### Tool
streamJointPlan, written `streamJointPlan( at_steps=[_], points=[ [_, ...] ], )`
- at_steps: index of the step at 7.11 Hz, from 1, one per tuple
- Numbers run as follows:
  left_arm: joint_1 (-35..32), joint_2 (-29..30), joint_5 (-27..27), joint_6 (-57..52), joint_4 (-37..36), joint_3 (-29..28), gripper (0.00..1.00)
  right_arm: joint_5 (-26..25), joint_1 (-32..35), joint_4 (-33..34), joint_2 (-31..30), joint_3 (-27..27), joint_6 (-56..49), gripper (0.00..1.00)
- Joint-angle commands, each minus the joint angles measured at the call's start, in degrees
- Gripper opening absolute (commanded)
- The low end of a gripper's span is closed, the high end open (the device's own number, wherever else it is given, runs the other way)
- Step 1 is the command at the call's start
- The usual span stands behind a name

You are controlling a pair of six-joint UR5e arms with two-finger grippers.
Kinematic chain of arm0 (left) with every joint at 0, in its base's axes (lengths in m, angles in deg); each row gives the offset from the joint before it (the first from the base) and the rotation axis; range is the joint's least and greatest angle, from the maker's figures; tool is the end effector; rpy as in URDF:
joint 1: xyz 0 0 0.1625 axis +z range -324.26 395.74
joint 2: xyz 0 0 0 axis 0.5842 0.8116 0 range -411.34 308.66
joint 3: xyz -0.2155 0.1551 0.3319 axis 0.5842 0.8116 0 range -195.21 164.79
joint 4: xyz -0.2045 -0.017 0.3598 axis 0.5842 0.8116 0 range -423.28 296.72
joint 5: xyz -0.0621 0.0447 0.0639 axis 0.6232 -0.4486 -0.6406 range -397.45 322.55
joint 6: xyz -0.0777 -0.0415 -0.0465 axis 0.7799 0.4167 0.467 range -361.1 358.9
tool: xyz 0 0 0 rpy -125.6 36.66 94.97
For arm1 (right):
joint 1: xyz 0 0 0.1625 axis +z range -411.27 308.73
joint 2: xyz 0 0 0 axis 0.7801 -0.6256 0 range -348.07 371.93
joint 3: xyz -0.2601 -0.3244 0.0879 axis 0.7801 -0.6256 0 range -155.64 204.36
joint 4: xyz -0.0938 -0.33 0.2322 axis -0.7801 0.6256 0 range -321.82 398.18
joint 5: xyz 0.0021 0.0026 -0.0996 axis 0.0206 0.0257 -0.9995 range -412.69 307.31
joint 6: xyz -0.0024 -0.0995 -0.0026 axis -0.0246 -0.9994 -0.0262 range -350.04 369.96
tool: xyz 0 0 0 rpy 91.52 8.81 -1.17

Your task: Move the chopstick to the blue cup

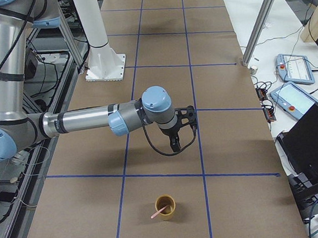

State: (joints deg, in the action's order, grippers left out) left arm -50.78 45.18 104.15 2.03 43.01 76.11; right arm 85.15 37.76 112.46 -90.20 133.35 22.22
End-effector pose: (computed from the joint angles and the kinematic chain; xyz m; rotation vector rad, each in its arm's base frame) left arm -0.0216 -0.5554 0.5469 0.3404 0.9082 0.1950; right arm 0.0525 -0.4187 0.5546 0.2730 -0.8601 0.0191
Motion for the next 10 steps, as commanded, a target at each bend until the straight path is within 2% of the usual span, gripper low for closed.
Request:
streamJointPlan(
  at_steps=[1, 3, 4, 5, 6, 8, 10],
  points=[
    [12.7, 0.9, -7.0, 23.3, -3.1, 14.3, 0.0, 0.1, 0.0, 0.0, 0.0, 0.0, 0.0, 1.0],
    [28.9, 10.4, -15.9, 44.9, -3.4, 15.7, 0.0, 0.1, 0.0, 0.0, -0.1, -0.2, 0.1, 1.0],
    [36.0, 16.6, -21.4, 52.6, -7.5, 15.3, 0.0, 0.2, 0.0, 0.0, -0.1, -0.3, 0.2, 1.0],
    [43.6, 24.9, -26.9, 57.7, -15.2, 14.1, 0.0, 0.2, 0.0, 0.0, -0.1, -0.4, 0.4, 1.0],
    [47.0, 31.9, -29.7, 61.5, -17.8, 9.4, 0.0, 0.1, 0.0, 0.0, -0.1, -0.4, 0.4, 1.0],
    [53.7, 43.8, -35.8, 66.7, -17.5, -2.4, 0.0, 0.2, 0.0, 0.0, -0.1, -0.6, 0.5, 1.0],
    [56.0, 44.5, -36.0, 67.7, -17.5, -3.5, 0.0, 0.1, 0.0, 0.0, -0.1, -0.9, 0.5, 1.0]
  ],
)
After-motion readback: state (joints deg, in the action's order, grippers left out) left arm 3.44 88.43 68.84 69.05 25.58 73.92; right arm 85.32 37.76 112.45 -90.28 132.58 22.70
